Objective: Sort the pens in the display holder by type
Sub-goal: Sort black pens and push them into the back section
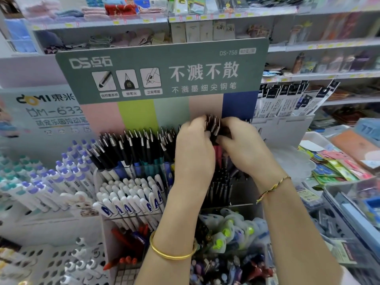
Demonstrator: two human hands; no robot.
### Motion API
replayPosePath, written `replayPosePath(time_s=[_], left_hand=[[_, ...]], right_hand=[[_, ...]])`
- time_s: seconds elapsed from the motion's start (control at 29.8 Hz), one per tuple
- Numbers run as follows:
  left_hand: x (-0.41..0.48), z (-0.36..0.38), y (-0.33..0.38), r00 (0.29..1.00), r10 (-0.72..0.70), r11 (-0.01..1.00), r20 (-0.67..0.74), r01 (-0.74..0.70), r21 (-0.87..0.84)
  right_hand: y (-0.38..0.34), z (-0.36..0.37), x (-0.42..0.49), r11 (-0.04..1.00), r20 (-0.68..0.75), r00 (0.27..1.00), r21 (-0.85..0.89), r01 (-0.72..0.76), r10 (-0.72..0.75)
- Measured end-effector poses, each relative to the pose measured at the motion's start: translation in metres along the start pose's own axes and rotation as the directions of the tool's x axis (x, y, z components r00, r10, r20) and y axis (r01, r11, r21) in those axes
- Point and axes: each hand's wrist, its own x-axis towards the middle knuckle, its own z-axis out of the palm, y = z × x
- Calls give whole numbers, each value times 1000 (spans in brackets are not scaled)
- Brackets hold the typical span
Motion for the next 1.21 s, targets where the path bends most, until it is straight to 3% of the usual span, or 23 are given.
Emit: replayPosePath(time_s=[0.07,0.2,0.4,0.64,1.07,1.21], left_hand=[[4,-2,4,1000,-13,1000,-15,13,-21],[-2,2,-6,996,-64,997,57,62,38],[-10,4,-2,977,-111,949,179,51,310],[-10,0,5,932,-168,975,321,108,195],[-12,2,4,973,-146,971,181,106,213],[-17,-9,13,978,-145,970,147,111,215]], right_hand=[[-1,-1,3,999,23,999,28,-29,28],[4,9,-4,994,62,995,-78,-78,83],[3,18,-8,985,0,993,-131,-115,116],[2,12,-10,981,-48,980,6,-194,195],[0,7,-16,976,-77,973,36,-217,219],[-5,3,-19,977,-171,962,21,-210,211]])
